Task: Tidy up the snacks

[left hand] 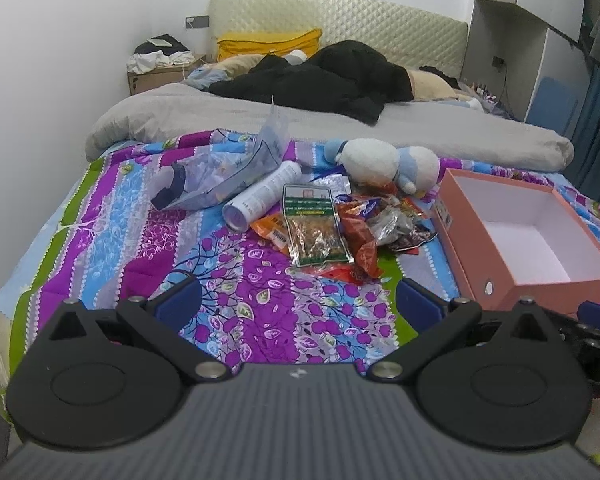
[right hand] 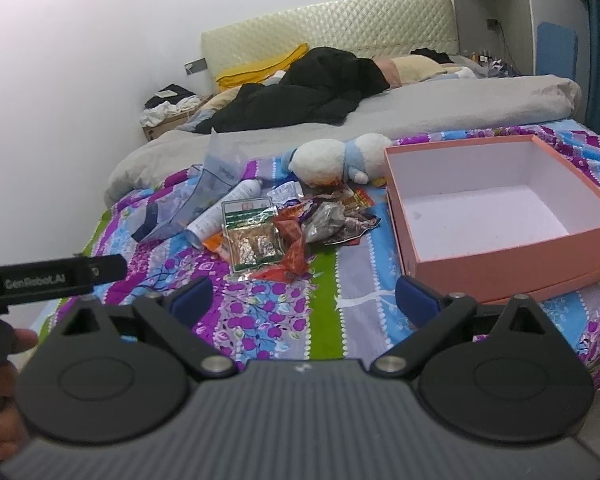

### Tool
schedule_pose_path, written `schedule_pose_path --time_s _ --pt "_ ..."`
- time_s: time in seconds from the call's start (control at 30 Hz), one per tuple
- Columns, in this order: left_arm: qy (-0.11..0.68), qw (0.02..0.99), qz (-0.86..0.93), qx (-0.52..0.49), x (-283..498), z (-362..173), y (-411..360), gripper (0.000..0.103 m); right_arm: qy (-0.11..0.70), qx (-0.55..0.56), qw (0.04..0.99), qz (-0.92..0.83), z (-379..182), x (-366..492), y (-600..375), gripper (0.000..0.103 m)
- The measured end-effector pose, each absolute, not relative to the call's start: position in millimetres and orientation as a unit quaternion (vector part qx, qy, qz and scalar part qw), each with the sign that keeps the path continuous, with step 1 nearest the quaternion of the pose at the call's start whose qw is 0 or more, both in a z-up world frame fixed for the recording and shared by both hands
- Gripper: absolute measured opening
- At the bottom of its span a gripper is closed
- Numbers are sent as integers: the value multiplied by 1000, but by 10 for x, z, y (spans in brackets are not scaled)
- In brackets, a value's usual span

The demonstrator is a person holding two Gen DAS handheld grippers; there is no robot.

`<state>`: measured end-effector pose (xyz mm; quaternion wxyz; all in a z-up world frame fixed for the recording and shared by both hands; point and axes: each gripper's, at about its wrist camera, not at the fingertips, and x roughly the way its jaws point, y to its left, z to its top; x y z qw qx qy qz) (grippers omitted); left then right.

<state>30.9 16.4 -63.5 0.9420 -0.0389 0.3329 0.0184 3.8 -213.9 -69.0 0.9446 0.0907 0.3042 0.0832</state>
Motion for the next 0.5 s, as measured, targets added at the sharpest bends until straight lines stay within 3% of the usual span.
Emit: schedule_pose_path --time_s 0.5 --pt "350 935 20 -44 817 -1028 284 103 297 70 950 66 -1035 347 -2052 100"
